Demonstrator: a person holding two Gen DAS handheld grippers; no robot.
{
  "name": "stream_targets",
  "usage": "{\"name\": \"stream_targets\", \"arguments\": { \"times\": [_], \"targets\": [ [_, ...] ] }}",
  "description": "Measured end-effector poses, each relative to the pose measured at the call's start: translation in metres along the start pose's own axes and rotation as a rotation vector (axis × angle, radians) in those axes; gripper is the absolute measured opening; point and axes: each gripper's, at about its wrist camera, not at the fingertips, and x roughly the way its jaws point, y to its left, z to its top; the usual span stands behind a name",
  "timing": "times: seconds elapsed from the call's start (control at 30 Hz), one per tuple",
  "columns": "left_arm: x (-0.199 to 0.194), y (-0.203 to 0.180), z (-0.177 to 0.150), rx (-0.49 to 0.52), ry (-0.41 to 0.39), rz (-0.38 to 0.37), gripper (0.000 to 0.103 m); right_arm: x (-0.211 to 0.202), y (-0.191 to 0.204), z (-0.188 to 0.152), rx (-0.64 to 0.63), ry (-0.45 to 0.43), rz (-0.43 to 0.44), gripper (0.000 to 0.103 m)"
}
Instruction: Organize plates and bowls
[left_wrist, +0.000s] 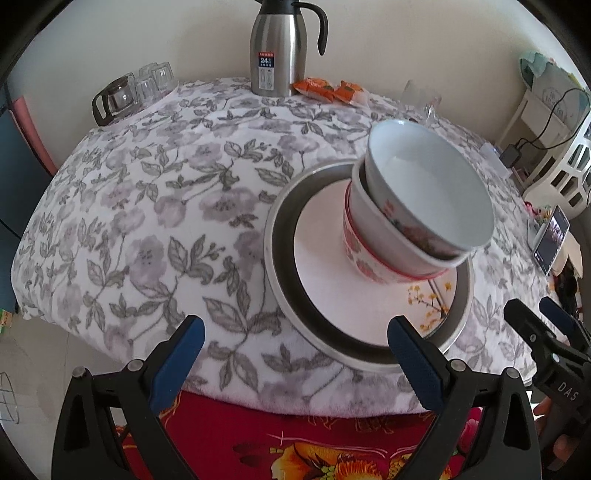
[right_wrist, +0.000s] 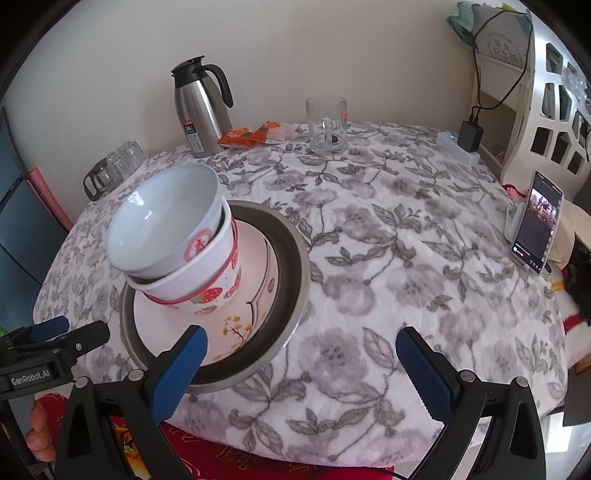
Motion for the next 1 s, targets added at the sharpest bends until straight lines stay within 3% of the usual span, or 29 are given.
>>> {"name": "stream_targets", "arguments": {
  "times": [0.37, 1.0],
  "targets": [
    [-0.005, -0.007, -0.018, -0.006, -0.004, 0.02, 0.099, -0.002, -0.003, -0.006, 0.002, 0.004, 0.012, 0.103],
    [-0.003, -0.005, -0.02, -0.032, -0.021, 0.063, 0.099, -0.003, 0.001, -0.007, -0.023, 0.014, 0.023, 0.103]
  ]
}}
